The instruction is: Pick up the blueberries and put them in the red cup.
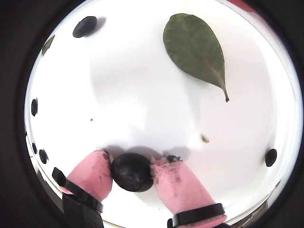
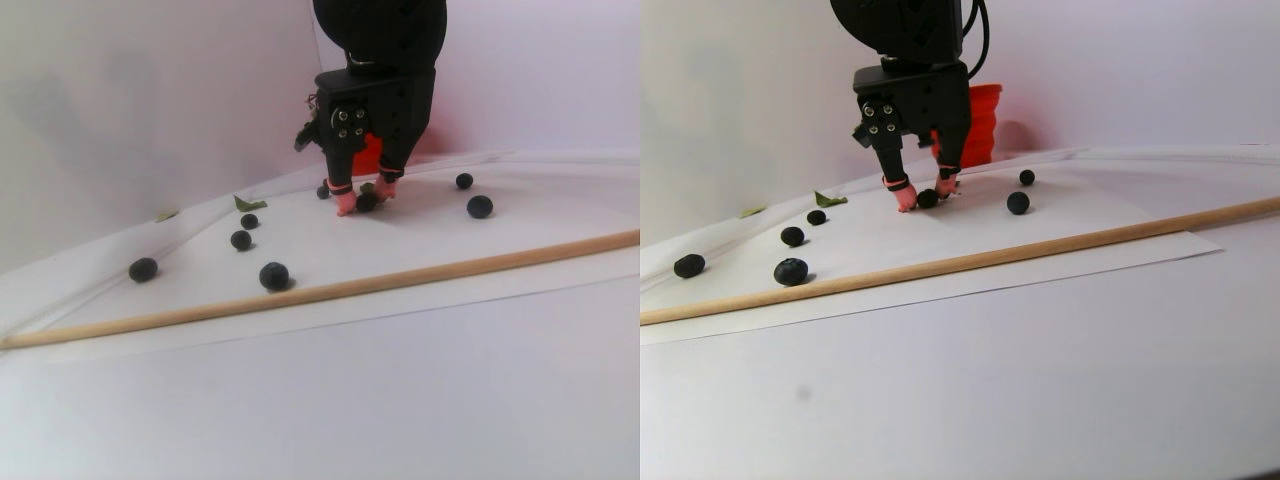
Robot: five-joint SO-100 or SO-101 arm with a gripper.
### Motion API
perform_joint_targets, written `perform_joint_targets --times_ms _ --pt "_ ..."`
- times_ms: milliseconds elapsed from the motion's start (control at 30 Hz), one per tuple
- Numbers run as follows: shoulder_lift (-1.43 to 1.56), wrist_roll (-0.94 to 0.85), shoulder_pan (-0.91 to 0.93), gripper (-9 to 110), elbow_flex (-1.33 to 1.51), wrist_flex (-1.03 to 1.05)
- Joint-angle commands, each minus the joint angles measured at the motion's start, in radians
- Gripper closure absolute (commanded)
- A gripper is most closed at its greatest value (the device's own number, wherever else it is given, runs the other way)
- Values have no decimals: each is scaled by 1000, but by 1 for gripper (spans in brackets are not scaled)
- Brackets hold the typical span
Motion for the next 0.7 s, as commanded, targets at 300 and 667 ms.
perform_joint_targets --times_ms 300,667 --pt "114 8 -15 86 -23 54" --pt "244 23 -26 86 -26 153"
